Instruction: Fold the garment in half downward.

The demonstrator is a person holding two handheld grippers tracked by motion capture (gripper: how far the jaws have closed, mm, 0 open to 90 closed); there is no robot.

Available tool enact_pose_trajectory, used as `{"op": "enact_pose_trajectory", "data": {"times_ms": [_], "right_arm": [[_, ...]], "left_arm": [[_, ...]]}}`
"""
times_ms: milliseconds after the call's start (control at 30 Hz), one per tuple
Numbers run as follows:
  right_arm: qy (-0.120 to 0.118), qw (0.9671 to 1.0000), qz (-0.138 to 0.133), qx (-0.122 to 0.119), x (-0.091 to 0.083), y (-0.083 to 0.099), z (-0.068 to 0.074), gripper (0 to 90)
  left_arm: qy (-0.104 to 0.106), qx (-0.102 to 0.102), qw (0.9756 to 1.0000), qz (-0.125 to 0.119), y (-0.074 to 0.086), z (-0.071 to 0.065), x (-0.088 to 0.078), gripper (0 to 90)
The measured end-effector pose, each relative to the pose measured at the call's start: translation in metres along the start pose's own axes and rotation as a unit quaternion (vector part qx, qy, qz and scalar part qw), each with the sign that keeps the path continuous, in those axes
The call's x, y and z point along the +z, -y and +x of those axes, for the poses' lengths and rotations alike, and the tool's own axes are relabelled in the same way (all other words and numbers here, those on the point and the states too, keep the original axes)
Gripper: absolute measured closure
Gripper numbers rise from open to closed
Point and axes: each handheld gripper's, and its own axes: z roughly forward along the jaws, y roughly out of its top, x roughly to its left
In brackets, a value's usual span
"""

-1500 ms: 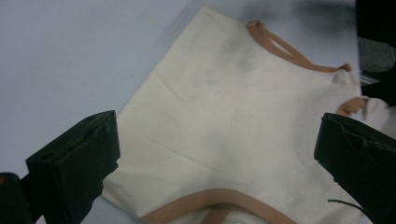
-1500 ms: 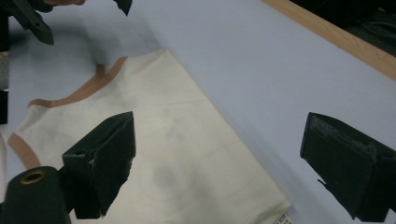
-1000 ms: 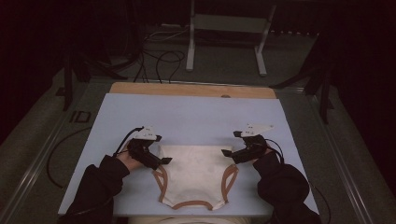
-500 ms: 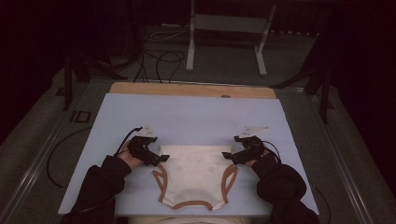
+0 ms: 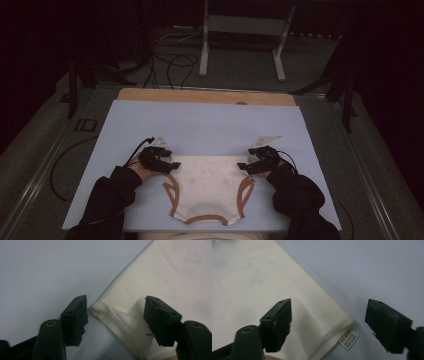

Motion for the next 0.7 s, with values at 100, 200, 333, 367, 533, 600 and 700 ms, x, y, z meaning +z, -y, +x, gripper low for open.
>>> {"op": "enact_pose_trajectory", "data": {"times_ms": [100,200,333,367,533,600,700], "right_arm": [[0.006,0.9999,0.005,0.009,0.0006,0.0021,-0.0025,29.0],[0.015,0.9998,0.006,0.006,0.0004,0.0021,-0.0037,35.9],[0.017,0.9997,0.014,0.012,0.0017,0.0025,-0.0051,38.9],[0.017,0.9996,0.018,0.012,0.0030,0.0030,-0.0050,39.3],[0.014,0.9993,0.035,0.001,0.0066,0.0035,-0.0024,49.8],[0.015,0.9991,0.040,-0.002,0.0069,0.0020,-0.0007,55.8],[0.012,0.9989,0.044,-0.010,0.0062,0.0009,0.0016,66.4]], "left_arm": [[-0.002,-0.010,0.9999,-0.004,-0.0001,0.0017,0.0004,43.2],[-0.007,-0.012,0.9999,-0.006,-0.0002,0.0026,0.0006,50.2],[-0.011,-0.020,0.9997,-0.009,0.0005,0.0038,0.0006,55.6],[-0.013,-0.017,0.9997,-0.007,0.0004,0.0034,0.0005,56.2],[-0.022,-0.017,0.9996,-0.002,-0.0003,0.0022,0.0003,64.4],[-0.021,-0.019,0.9996,-0.002,0.0001,0.0017,0.0001,68.5],[-0.018,-0.018,0.9997,0.000,-0.0005,0.0003,0.0000,73.7]]}}
